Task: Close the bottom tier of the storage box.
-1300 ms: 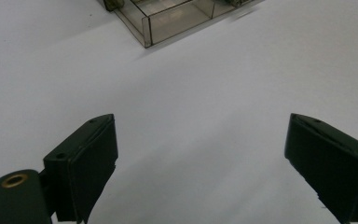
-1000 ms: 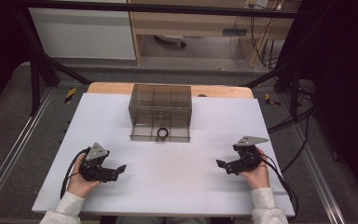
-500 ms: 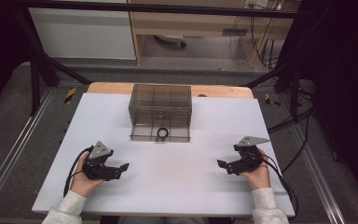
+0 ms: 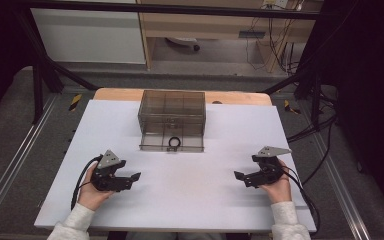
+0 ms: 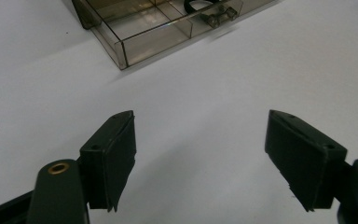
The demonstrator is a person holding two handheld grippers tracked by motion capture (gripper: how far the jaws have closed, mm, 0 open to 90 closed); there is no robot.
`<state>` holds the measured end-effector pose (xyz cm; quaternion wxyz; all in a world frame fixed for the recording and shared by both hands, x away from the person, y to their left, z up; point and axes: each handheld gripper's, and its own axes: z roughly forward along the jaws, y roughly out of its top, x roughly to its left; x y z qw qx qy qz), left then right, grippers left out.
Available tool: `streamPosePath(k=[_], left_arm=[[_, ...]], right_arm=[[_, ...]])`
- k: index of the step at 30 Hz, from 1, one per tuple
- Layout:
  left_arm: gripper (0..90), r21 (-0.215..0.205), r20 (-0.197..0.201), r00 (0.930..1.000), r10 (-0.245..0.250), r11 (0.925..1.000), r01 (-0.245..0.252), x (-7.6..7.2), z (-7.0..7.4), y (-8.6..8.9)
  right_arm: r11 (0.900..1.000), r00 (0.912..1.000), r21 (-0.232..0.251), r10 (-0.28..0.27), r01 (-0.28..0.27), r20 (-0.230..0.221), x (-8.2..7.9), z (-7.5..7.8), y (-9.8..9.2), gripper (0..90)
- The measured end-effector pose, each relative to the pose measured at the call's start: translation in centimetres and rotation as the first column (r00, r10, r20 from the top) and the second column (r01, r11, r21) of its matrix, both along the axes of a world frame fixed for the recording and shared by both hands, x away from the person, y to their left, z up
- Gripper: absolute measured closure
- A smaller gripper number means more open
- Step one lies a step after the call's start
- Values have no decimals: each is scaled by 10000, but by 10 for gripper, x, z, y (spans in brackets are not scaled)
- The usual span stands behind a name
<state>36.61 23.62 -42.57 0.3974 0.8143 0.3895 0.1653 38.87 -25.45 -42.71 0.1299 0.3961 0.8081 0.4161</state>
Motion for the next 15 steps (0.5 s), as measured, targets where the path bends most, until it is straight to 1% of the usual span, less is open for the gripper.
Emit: streamPosePath(k=[7,11,15], left_arm=[[289,-41,46,10000,-47,10000,47,1,2,-4],[310,21,107,9999,-122,9999,122,2,4,-7],[334,98,33,9998,-179,9998,179,5,4,-10]], right_arm=[[10000,10000,9,22,-22,-5,0,0,0,4],[10000,10000,-27,58,-58,45,0,-1,0,4],[10000,10000,-27,21,-21,9,-1,0,0,4]])
